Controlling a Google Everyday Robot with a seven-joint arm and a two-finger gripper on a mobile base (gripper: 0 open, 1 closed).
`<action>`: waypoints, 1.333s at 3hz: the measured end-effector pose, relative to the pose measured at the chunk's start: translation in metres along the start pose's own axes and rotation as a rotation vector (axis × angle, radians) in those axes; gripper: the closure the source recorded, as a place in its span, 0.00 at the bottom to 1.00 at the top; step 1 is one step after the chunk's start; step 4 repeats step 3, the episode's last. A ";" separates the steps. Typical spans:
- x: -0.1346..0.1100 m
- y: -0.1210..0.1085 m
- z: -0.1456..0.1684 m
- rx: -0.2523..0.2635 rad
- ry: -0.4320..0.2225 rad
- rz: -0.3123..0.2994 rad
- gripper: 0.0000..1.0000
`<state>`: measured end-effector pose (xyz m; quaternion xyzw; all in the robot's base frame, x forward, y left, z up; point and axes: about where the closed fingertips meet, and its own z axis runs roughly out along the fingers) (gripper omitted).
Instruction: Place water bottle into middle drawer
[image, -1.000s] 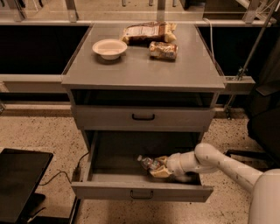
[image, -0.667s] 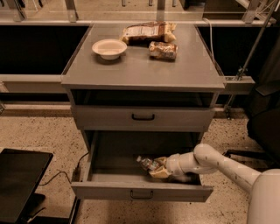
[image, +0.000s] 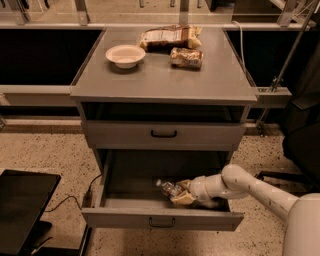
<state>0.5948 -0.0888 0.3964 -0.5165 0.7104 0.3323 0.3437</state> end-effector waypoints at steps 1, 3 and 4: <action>0.000 0.000 0.000 0.000 0.000 0.000 0.11; 0.000 0.000 0.000 0.000 0.000 0.000 0.00; 0.000 0.000 0.000 0.000 0.000 0.000 0.00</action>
Offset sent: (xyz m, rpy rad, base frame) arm 0.0000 0.0000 0.0000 0.0000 0.0000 0.0000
